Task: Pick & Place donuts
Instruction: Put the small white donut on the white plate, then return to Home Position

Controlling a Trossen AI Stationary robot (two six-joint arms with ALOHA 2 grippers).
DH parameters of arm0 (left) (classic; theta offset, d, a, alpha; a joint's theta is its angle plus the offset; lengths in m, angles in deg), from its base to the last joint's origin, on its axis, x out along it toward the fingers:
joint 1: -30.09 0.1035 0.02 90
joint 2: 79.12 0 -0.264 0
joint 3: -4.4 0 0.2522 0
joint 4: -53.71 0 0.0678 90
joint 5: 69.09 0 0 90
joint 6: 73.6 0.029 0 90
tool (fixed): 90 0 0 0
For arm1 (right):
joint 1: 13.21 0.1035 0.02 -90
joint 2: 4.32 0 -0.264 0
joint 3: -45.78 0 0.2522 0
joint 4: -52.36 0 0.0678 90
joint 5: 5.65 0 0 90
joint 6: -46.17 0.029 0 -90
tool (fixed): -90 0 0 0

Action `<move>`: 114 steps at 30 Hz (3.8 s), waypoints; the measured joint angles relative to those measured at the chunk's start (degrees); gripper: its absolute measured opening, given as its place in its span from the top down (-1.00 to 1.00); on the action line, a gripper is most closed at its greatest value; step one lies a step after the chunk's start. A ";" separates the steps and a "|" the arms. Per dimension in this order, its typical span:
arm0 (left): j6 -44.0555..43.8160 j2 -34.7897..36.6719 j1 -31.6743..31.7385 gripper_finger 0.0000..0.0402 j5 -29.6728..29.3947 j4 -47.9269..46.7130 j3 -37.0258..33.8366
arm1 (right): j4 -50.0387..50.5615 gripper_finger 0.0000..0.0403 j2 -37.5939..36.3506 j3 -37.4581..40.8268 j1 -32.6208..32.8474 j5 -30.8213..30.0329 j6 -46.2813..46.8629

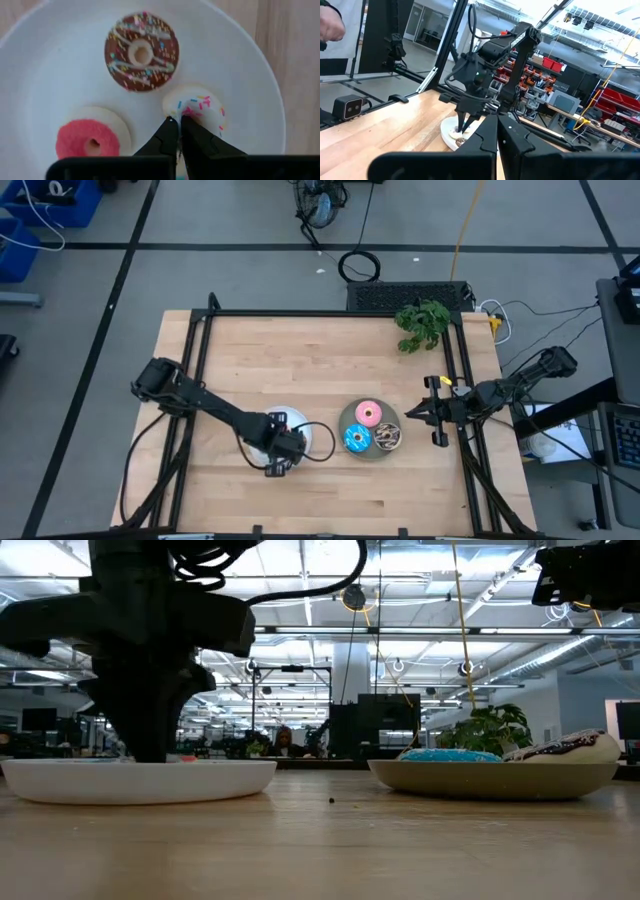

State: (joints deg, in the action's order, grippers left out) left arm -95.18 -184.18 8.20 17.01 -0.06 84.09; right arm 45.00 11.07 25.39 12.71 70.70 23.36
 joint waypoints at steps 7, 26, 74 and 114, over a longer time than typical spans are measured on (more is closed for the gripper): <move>0.95 0.27 0.65 0.64 1.50 0.09 0.00 | -0.01 1.00 0.00 0.00 -0.01 0.00 -0.22; 2.58 0.52 0.94 0.10 0.94 -6.51 4.24 | 0.00 1.00 0.00 0.00 -0.02 0.00 -0.13; 8.00 -5.94 -0.79 0.96 0.13 -12.15 8.53 | 0.00 1.00 0.04 0.00 -0.02 0.00 -0.22; 28.67 70.49 -1.21 0.98 -25.20 50.62 -47.65 | -2.90 1.00 0.01 0.00 -0.09 -13.96 2.18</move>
State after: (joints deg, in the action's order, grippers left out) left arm -66.51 -113.69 7.00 -8.19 50.57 36.44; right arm 42.10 11.08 25.39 12.62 56.74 25.54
